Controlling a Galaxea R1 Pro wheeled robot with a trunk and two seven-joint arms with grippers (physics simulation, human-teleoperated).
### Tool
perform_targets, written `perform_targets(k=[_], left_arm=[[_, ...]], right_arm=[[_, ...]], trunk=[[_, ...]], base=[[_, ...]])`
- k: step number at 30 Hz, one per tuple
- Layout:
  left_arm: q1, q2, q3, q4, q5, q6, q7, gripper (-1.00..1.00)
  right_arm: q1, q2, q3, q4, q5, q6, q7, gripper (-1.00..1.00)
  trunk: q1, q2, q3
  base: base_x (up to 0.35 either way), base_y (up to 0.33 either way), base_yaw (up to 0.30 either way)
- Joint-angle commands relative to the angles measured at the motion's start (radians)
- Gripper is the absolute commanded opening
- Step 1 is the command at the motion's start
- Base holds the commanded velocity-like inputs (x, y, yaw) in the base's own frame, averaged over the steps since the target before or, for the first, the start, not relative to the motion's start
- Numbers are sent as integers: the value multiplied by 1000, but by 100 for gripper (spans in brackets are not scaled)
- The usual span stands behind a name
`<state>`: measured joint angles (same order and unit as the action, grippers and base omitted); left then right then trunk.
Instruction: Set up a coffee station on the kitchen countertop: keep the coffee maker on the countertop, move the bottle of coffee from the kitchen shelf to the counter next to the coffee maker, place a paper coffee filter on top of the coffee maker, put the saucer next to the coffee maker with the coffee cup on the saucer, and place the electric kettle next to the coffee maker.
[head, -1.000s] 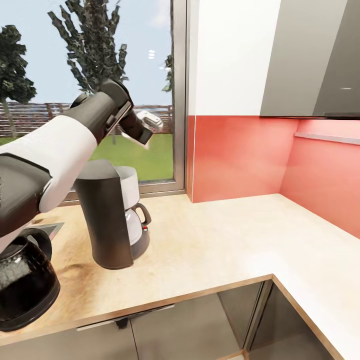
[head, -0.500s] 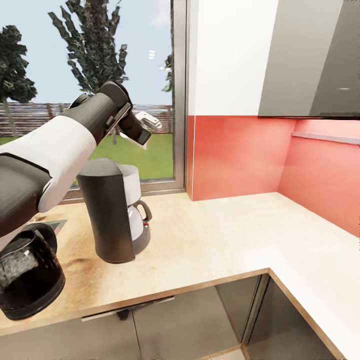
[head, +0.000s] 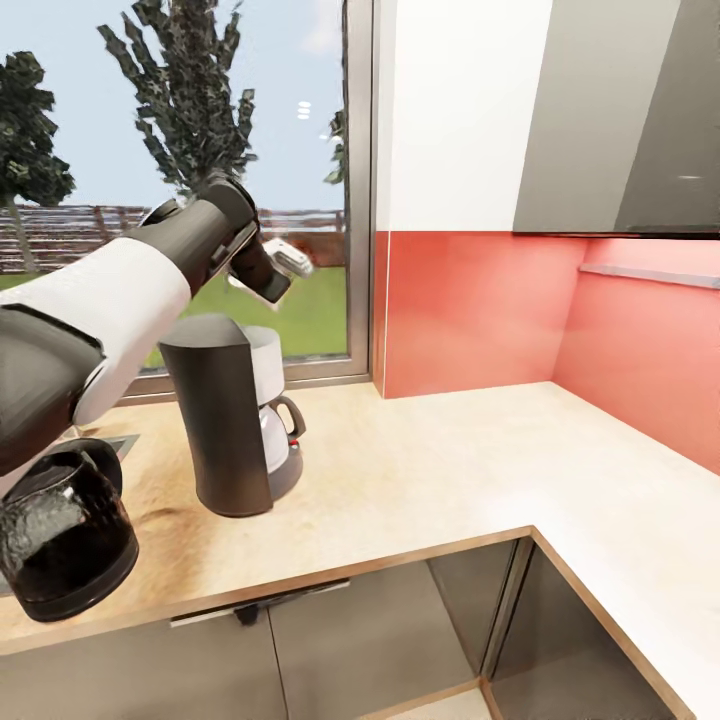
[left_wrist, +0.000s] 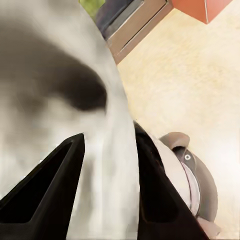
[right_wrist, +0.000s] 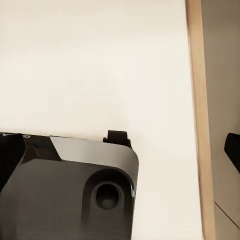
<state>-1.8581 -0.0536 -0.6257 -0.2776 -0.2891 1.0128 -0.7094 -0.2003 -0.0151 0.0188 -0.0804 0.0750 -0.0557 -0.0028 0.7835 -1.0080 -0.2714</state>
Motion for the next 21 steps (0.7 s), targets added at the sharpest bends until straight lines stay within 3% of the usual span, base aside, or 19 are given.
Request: perform_targets(k=[1, 4, 9, 21], left_arm=[[-1, 0, -17, 11, -9, 1, -10, -100], [-1, 0, -70, 41, -9, 1, -10, -100], [-1, 0, -106, 59, -9, 1, -10, -100], [-1, 0, -115, 60, -10, 1, -10, -100]], right_arm=[[-1, 0, 1, 1, 8, -3, 0, 100], [-1, 0, 1, 1, 8, -3, 0, 100], [-1, 0, 1, 1, 8, -3, 0, 100], [-1, 0, 1, 2, 8, -3, 0, 100]], trunk=[[0, -1, -1], [0, -1, -1], [0, -1, -1], [0, -1, -1]], base=[[-7, 0, 0], [-4, 0, 0], [-1, 0, 0], [0, 0, 0]])
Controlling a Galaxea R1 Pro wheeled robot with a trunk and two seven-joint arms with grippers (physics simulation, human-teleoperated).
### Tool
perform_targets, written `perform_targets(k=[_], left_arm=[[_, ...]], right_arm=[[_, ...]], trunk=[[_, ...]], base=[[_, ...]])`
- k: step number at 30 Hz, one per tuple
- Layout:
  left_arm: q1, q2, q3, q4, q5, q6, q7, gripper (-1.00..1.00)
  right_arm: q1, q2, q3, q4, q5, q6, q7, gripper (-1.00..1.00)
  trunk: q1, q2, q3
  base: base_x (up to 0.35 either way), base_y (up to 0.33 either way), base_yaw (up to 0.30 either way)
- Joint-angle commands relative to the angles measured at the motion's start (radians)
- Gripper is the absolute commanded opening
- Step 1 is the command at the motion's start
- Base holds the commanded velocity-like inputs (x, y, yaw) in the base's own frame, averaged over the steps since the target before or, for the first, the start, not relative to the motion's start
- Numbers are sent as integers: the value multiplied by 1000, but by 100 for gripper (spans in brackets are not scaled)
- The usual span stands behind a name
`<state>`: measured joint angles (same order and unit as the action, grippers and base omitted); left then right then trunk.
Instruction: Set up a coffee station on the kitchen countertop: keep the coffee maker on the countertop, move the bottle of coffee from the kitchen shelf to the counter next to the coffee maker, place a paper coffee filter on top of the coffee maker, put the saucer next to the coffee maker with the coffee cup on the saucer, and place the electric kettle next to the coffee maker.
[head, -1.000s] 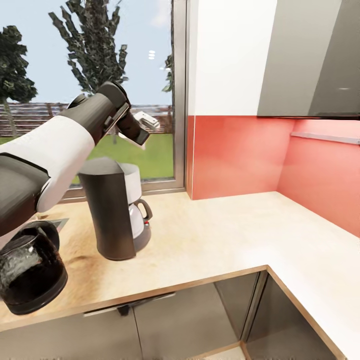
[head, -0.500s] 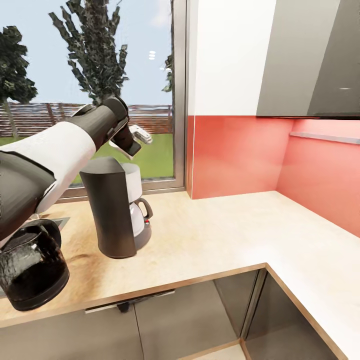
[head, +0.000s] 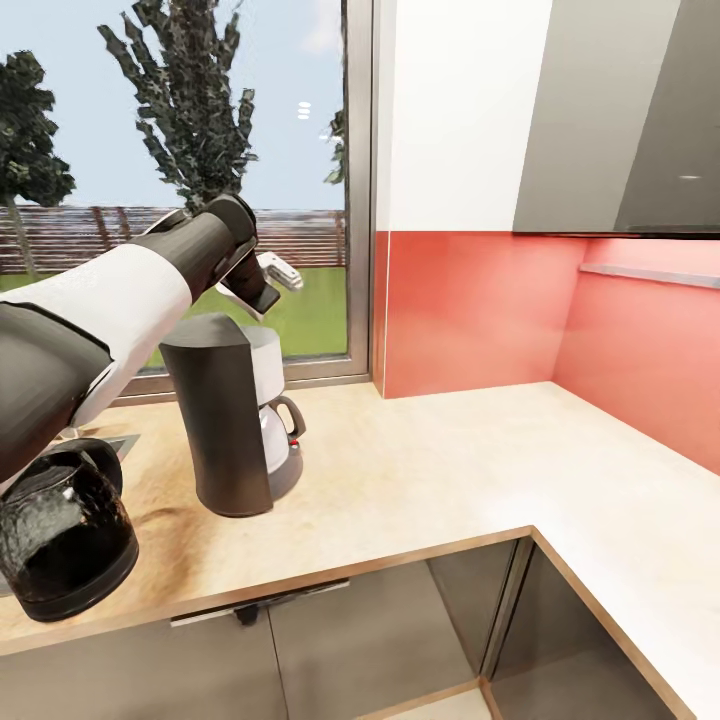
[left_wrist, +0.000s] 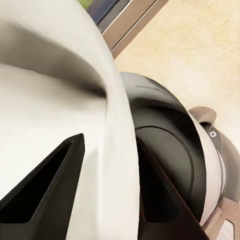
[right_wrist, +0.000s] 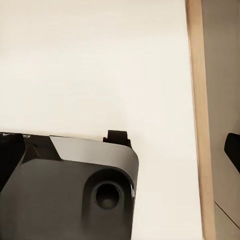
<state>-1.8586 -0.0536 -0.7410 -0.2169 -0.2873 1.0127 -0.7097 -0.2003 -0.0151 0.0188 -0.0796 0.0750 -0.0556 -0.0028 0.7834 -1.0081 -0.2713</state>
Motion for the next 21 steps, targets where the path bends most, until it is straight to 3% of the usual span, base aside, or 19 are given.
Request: perform_targets(k=[1, 21], left_arm=[[-1, 0, 0, -1, -11, 1, -10, -100], [-1, 0, 1, 0, -11, 1, -10, -100]], right_arm=[[-1, 0, 1, 0, 8, -3, 0, 100], [-1, 0, 1, 1, 8, -3, 0, 100]], trunk=[[0, -1, -1], [0, -1, -1]], base=[[0, 0, 0], [-15, 0, 0]])
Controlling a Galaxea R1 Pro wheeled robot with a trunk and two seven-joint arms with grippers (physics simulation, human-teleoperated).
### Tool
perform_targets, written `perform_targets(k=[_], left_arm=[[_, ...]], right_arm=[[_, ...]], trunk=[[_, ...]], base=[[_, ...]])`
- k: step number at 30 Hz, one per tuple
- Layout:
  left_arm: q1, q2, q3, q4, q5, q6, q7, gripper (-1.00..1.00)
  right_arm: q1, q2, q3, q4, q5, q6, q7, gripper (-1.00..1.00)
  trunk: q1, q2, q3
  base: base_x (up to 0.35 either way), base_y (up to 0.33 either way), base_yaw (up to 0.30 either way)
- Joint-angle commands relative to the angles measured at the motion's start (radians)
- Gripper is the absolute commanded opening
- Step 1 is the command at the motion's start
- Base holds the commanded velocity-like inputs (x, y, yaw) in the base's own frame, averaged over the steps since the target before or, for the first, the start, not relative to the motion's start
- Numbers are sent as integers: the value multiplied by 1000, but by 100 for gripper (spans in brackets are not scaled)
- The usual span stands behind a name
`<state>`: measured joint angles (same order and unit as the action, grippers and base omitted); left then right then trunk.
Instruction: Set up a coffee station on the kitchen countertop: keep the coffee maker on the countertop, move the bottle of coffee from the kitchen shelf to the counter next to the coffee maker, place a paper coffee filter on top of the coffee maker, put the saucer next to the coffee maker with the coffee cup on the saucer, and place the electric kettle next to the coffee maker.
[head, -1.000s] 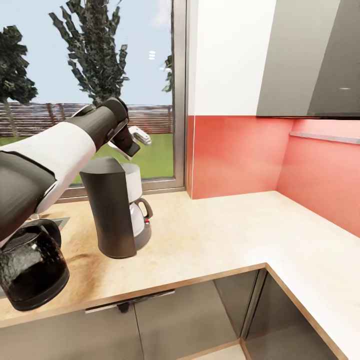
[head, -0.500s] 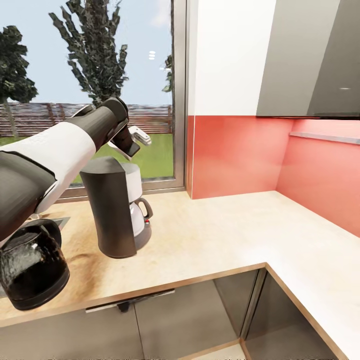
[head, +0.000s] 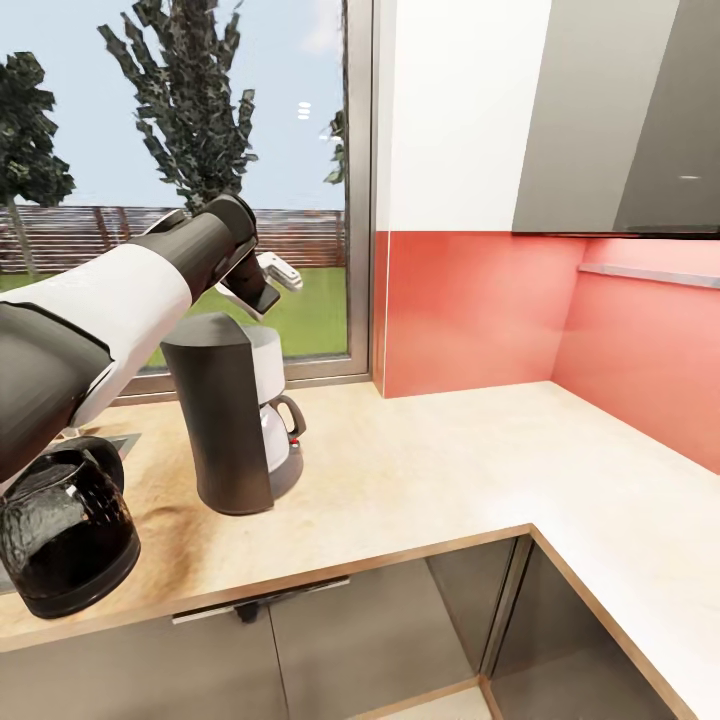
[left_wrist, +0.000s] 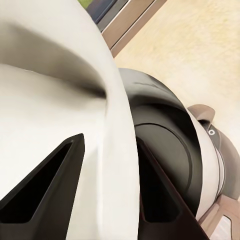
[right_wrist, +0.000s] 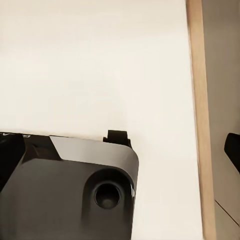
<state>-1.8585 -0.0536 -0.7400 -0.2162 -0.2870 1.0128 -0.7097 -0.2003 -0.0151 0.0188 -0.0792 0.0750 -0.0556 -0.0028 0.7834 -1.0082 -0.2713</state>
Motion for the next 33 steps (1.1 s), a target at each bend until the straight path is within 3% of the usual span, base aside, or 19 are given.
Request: perform_targets(k=[1, 33], left_arm=[[-1, 0, 0, -1, -11, 1, -10, -100], [-1, 0, 1, 1, -11, 2, -10, -100]], right_arm=[[-1, 0, 1, 1, 8, -3, 0, 100], [-1, 0, 1, 1, 8, -3, 0, 100]], trunk=[[0, -1, -1], [0, -1, -5]], base=[[0, 0, 0], [-15, 0, 0]])
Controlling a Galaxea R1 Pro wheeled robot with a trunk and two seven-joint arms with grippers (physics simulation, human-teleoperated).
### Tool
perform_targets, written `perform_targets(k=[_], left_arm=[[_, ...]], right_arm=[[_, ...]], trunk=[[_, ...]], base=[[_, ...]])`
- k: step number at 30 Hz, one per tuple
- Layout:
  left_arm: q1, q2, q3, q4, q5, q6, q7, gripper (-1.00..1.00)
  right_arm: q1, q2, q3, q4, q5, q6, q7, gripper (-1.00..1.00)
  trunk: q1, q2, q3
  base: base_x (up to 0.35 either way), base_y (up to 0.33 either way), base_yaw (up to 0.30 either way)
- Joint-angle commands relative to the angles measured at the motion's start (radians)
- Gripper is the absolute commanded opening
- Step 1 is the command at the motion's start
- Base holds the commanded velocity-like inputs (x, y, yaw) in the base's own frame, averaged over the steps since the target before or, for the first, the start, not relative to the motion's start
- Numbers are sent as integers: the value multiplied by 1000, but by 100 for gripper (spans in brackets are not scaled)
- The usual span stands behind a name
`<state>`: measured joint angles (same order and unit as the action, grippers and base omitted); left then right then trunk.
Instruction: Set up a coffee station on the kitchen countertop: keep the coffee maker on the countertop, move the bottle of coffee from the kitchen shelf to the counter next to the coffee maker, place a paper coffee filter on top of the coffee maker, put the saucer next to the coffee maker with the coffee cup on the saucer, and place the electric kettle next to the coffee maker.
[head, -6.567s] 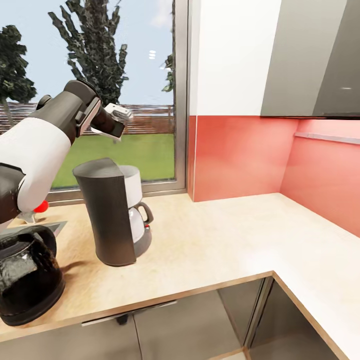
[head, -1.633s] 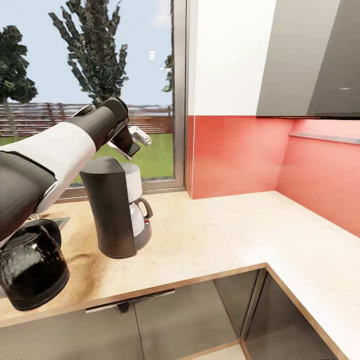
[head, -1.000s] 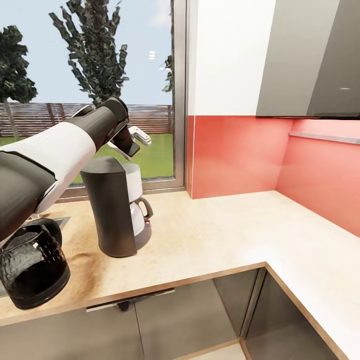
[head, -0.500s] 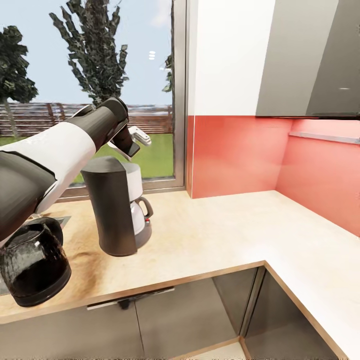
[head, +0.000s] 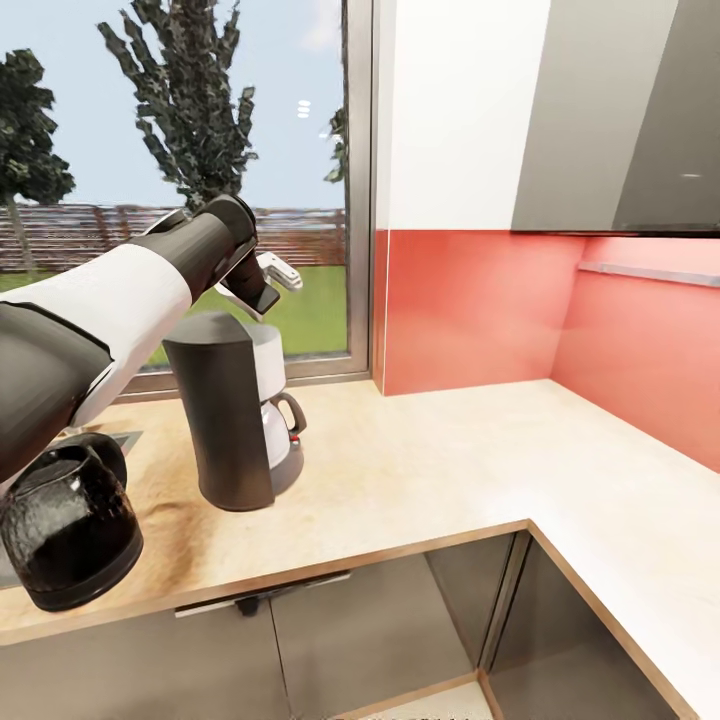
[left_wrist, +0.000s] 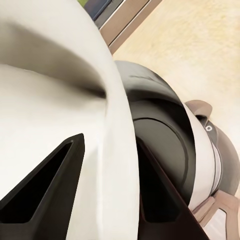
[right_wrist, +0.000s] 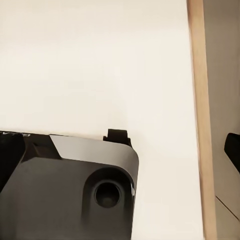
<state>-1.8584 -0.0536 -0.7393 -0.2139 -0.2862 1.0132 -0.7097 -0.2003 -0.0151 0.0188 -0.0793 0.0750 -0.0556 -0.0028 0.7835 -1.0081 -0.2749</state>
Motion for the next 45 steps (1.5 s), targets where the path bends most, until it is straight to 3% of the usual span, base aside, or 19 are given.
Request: perform_targets(k=[1, 25, 45], left_arm=[[-1, 0, 1, -1, -11, 1, -10, -100], [-1, 0, 4, 0, -11, 1, -10, -100], [-1, 1, 4, -1, -11, 1, -10, -100]], right_arm=[[-1, 0, 1, 1, 8, -2, 0, 100], [-1, 0, 1, 0, 8, -3, 0, 100], [-1, 0, 1, 1, 8, -3, 0, 100]], trunk=[[0, -1, -3], [0, -1, -20], [0, -1, -21]], base=[[0, 0, 0], [0, 0, 12], [-14, 0, 2]])
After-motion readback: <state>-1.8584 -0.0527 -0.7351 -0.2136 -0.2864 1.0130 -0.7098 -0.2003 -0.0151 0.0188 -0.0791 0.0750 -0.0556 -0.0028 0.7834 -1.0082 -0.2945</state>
